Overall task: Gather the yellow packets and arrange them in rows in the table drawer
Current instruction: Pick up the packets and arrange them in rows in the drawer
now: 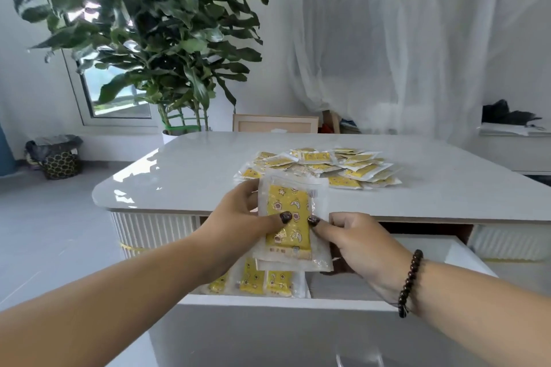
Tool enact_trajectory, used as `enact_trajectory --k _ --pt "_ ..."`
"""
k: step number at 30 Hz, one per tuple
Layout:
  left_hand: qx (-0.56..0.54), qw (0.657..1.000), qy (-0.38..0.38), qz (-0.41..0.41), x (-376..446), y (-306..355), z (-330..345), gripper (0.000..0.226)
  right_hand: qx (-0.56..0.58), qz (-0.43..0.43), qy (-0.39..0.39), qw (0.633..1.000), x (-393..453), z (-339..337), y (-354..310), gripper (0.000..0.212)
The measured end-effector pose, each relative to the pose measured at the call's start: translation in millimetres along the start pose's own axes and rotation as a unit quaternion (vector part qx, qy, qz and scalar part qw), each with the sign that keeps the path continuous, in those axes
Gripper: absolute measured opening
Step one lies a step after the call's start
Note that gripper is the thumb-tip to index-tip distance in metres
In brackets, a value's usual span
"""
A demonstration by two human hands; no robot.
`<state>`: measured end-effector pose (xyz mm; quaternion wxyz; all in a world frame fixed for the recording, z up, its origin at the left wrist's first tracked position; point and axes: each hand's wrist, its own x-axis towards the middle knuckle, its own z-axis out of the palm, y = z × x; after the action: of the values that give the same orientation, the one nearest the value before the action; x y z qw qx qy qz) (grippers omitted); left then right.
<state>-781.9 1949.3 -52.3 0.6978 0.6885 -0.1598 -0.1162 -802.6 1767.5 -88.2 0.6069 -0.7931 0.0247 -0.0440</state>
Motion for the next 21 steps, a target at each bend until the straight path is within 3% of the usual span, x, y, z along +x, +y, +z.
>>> enact_trajectory --k 2,5,9,13,18,21 --pt "-0.003 1.000 0.009 0.005 -4.4 0.9 4.2 0.045 -0.012 -0.013 0.026 0.999 -4.4 -5.8 -2.1 0.067" --pt "-0.043 0.999 0.028 0.004 -6.1 1.2 9.4 0.026 -0.053 -0.057 0.076 0.994 -6.9 -13.4 -8.4 0.044" --pt "-0.115 0.991 0.070 -0.017 -2.5 2.7 7.6 0.022 -0.070 -0.072 0.162 0.982 -3.8 -25.2 -16.8 0.036" --pt "-0.125 0.988 0.085 -0.036 -1.9 2.8 5.7 0.025 -0.019 -0.021 0.133 0.991 -5.8 -26.7 -16.0 0.035" --pt "-0.074 0.995 0.052 -0.047 -2.3 -4.3 14.8 0.023 -0.109 -0.046 0.092 0.989 -8.1 -8.7 -6.2 0.040" --pt "-0.008 0.998 0.049 -0.037 -3.1 -8.8 20.4 0.017 -0.078 -0.028 0.099 0.992 -8.0 2.8 -0.1 0.037"
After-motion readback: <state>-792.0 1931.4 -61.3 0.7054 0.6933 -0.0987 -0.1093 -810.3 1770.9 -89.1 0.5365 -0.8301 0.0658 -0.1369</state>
